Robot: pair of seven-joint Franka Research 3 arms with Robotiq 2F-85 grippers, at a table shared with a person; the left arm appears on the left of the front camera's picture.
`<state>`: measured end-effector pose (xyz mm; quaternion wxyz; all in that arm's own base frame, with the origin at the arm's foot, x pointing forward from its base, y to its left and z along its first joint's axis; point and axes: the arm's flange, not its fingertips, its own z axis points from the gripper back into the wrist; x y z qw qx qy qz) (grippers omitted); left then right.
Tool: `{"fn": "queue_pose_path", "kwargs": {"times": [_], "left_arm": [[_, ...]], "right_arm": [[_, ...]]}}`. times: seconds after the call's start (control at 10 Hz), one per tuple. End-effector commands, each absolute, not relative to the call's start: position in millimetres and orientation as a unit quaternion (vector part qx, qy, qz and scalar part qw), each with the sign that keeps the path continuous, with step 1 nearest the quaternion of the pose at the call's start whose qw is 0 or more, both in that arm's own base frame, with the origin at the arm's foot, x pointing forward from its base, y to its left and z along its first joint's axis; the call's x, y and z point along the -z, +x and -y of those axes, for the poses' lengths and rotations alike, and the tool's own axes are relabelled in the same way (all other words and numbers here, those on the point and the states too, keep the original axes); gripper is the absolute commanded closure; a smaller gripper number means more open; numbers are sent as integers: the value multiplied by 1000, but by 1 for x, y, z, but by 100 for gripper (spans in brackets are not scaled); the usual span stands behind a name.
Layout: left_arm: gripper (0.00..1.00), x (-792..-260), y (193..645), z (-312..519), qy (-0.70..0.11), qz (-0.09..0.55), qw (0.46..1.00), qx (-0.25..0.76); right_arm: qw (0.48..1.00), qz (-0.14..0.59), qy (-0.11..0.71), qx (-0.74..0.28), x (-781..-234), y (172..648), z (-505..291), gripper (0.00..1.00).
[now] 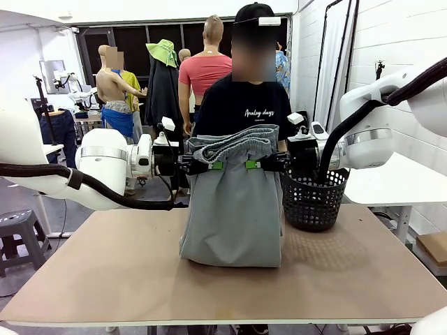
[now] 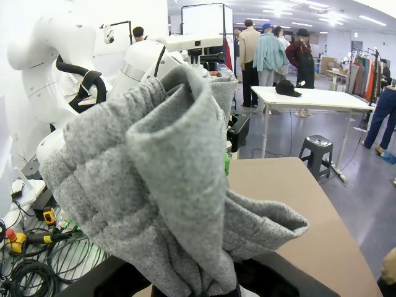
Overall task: Fold the training pants.
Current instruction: Fold the Training pants in half.
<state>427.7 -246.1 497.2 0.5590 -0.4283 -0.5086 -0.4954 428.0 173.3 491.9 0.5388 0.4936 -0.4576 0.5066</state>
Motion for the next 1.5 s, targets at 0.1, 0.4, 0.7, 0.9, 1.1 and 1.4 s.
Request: {"fn": "queue_pose_path", "kwargs": {"times": [0.1,0.4,0.7,0.9,1.1,1.4], "left_arm": [[100,-499,427,247,-427,507,559,499],[100,-499,427,247,-427,507,559,499],[100,-499,427,247,-427,507,559,499],[100,-499,427,247,-427,507,559,499],[100,-497,428,246,-428,509,559,495],[100,-517,454,237,-406,523,565,493]], "right_arm": [[537,457,496,-507,-493,428,-174,100],[537,457,496,-507,-493,428,-174,100],[537,457,496,-507,-493,428,-174,100],[537,457,496,-507,-493,428,-174,100],[539,458,494,-507,-492,428,-173,100],[525,448,490,-533,-511,463,-188,100]]}}
